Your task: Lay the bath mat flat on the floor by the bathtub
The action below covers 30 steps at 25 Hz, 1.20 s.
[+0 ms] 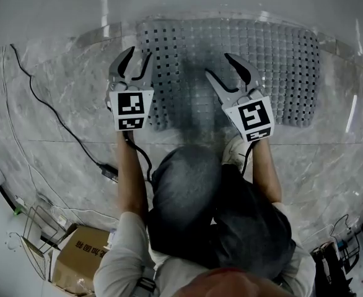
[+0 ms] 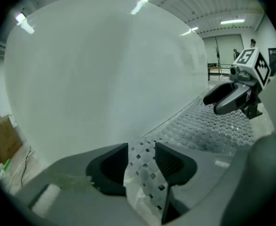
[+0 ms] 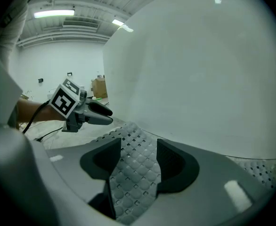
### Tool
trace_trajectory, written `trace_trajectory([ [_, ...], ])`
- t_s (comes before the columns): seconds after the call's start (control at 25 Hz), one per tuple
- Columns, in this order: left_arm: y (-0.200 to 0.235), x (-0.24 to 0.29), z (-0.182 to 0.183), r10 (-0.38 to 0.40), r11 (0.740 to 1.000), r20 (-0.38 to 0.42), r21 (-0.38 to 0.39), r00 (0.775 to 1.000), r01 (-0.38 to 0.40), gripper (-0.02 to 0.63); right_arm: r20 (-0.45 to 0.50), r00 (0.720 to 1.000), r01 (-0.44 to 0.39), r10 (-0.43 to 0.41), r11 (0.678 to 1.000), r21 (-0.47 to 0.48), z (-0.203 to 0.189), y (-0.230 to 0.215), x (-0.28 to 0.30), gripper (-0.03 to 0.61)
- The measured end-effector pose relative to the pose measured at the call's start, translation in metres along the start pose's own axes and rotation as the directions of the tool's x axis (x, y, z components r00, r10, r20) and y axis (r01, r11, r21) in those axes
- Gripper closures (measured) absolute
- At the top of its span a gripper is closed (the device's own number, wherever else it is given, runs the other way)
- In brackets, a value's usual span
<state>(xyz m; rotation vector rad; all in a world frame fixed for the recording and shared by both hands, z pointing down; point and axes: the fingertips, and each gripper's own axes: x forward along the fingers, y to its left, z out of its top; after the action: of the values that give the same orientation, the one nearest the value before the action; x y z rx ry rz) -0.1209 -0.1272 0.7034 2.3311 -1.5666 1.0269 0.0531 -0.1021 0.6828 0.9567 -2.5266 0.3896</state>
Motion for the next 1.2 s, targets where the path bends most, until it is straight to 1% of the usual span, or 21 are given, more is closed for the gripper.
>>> trace_trajectory([
  [0.08, -0.009, -0.001, 0.002, -0.034, 0.999, 0.016, -0.018, 0.999, 0.035, 0.423, 0.0, 1.0, 0.012, -0.012, 1.0, -0.001, -0.001, -0.003, -0.004, 0.336],
  [0.24, -0.023, -0.003, 0.009, -0.085, 0.996, 0.046, -0.026, 0.995, 0.087, 0.428, 0.002, 0.999, 0.041, -0.041, 0.999, -0.006, -0.002, -0.008, -0.013, 0.336],
  [0.44, -0.041, -0.01, 0.035, -0.156, 0.987, 0.118, -0.022, 0.981, 0.16, 0.441, 0.015, 0.995, 0.104, -0.103, 0.994, -0.019, 0.004, -0.019, -0.03, 0.358],
  [0.68, -0.066, -0.026, 0.069, -0.235, 0.97, 0.217, -0.015, 0.947, 0.244, 0.481, 0.082, 0.982, 0.174, -0.169, 0.982, -0.07, 0.025, -0.028, -0.058, 0.424],
  [0.88, -0.089, -0.04, 0.094, -0.304, 0.946, 0.298, -0.018, 0.905, 0.324, 0.516, 0.101, 0.973, 0.213, -0.207, 0.975, -0.055, 0.037, -0.032, -0.081, 0.47],
  [1.0, -0.099, -0.048, 0.108, -0.329, 0.93, 0.344, -0.044, 0.879, 0.366, 0.568, 0.133, 0.963, 0.244, -0.235, 0.968, -0.055, 0.043, -0.035, -0.096, 0.515],
  [1.08, -0.103, -0.053, 0.115, -0.332, 0.919, 0.361, -0.083, 0.872, 0.384, 0.603, 0.154, 0.958, 0.253, -0.242, 0.966, -0.059, 0.046, -0.034, -0.104, 0.551],
  [1.16, -0.108, -0.056, 0.117, -0.344, 0.912, 0.368, -0.087, 0.864, 0.4, 0.609, 0.156, 0.959, 0.247, -0.236, 0.967, -0.058, 0.043, -0.03, -0.108, 0.575],
  [1.2, -0.111, -0.056, 0.117, -0.35, 0.91, 0.368, -0.084, 0.861, 0.406, 0.609, 0.156, 0.96, 0.243, -0.231, 0.968, -0.057, 0.041, -0.028, -0.109, 0.575],
])
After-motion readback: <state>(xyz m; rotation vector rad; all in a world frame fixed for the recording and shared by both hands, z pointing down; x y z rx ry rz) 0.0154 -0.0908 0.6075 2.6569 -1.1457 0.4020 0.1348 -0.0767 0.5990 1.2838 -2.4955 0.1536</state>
